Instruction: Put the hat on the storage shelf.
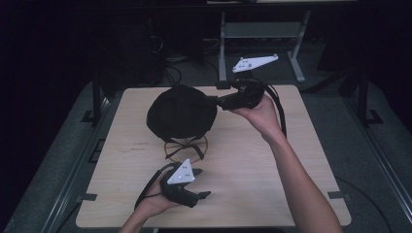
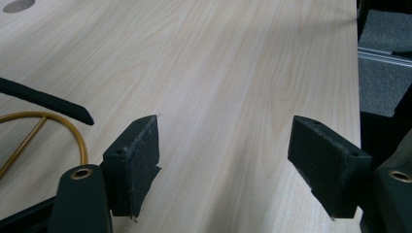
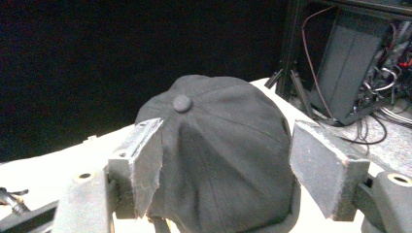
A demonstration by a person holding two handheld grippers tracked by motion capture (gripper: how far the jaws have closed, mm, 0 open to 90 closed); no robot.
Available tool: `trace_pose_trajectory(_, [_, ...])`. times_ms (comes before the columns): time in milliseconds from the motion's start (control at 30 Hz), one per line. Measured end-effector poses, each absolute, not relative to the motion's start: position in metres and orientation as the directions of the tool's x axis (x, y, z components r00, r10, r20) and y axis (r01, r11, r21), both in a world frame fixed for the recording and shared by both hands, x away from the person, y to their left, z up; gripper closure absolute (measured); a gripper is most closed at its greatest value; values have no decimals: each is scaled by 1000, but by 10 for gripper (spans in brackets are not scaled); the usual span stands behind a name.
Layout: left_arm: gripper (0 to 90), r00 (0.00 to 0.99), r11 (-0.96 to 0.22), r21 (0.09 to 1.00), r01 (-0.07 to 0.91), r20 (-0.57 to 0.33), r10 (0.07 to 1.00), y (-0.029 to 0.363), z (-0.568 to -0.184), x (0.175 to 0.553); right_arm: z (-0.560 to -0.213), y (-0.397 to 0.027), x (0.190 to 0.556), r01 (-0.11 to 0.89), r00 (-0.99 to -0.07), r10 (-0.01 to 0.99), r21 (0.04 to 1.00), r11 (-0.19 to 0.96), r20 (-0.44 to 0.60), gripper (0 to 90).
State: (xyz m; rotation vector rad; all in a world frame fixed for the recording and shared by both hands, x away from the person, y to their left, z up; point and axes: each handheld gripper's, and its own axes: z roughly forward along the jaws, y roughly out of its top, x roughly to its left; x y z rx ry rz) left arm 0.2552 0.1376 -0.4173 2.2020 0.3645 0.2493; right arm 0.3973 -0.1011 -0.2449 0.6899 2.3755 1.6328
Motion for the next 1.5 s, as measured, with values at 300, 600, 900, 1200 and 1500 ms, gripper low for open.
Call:
trace_pose_trajectory(300, [266,937,-585,793,170,54,345,138,-417,255,-251,-129,389,290,-862,491,916,277,125,263])
trace_pose_trajectory(600, [260,934,-574,800,175,50,354,140,-417,256,-258,-142,382,304,-855,504,909,286,127,247])
trace_pose_trajectory(900, [258,933,-577,798,175,52,355,140,-417,256,-268,-158,376,319,-847,513,906,279,140,240])
trace_pose_trajectory(1200, [254,934,-583,793,179,50,354,141,-417,256,-275,-171,371,337,-837,524,903,268,157,223])
trace_pose_trajectory(1500, [252,933,-585,791,180,51,357,141,-418,256,-286,-186,364,355,-825,538,898,261,170,208])
